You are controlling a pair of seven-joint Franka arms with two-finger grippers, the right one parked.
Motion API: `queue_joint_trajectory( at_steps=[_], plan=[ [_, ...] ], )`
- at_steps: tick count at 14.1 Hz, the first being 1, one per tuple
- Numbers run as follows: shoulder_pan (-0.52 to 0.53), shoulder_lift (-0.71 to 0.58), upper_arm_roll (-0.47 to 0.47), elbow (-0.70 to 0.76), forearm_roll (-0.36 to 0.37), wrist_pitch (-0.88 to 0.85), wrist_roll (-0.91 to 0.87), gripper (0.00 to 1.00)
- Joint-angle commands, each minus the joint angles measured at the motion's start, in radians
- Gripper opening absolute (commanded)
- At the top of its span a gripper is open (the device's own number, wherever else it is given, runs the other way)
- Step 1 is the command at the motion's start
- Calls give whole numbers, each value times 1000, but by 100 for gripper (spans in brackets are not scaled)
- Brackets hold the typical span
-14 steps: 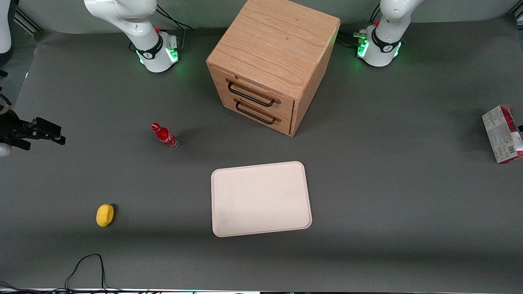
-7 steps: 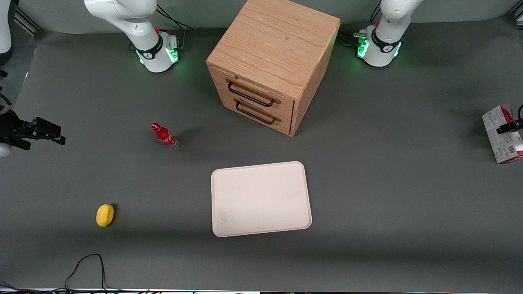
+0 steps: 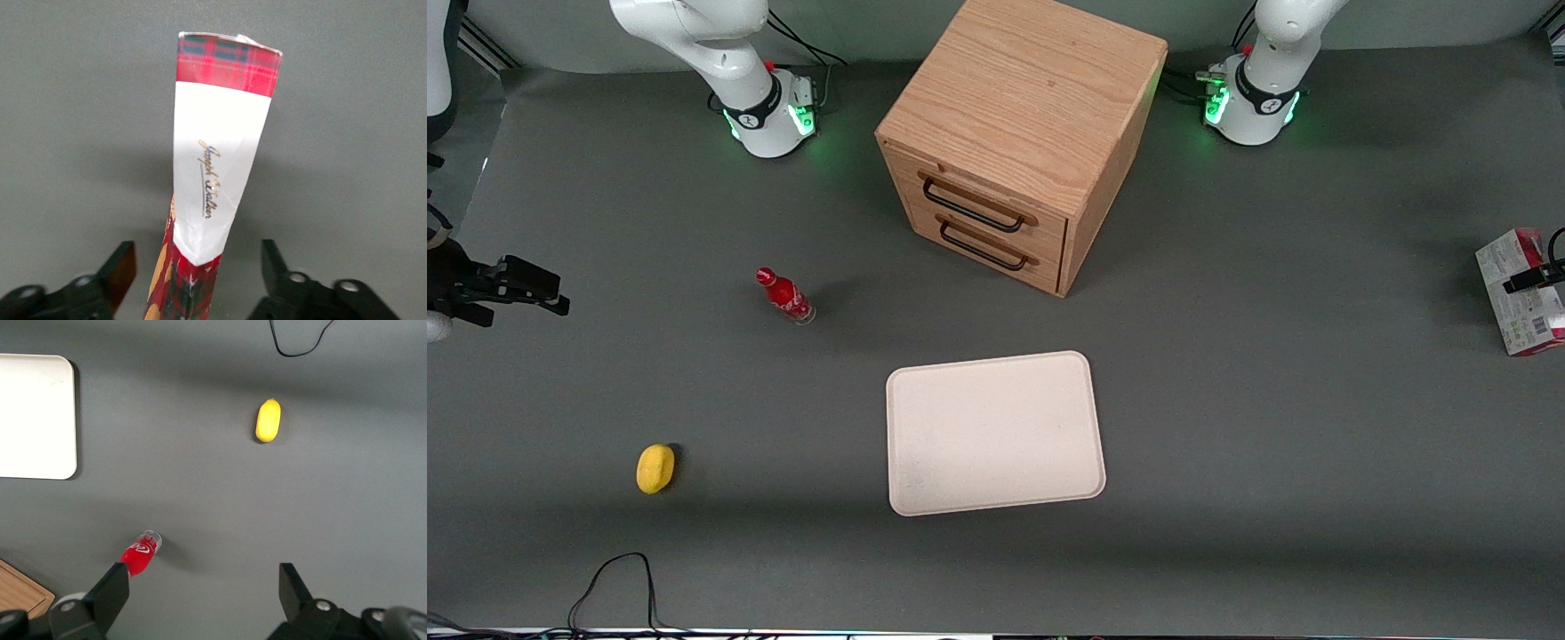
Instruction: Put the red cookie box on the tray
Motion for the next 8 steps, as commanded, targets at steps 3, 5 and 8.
queue_joint_trajectory(
  at_steps=[3,5,8],
  plan=[
    [12,-2,-10,-1,0,11,15,5],
    [12,-5,-10,3,1,1,15,5],
    [5,-49,-11,17,1,-44,15,5]
  ],
)
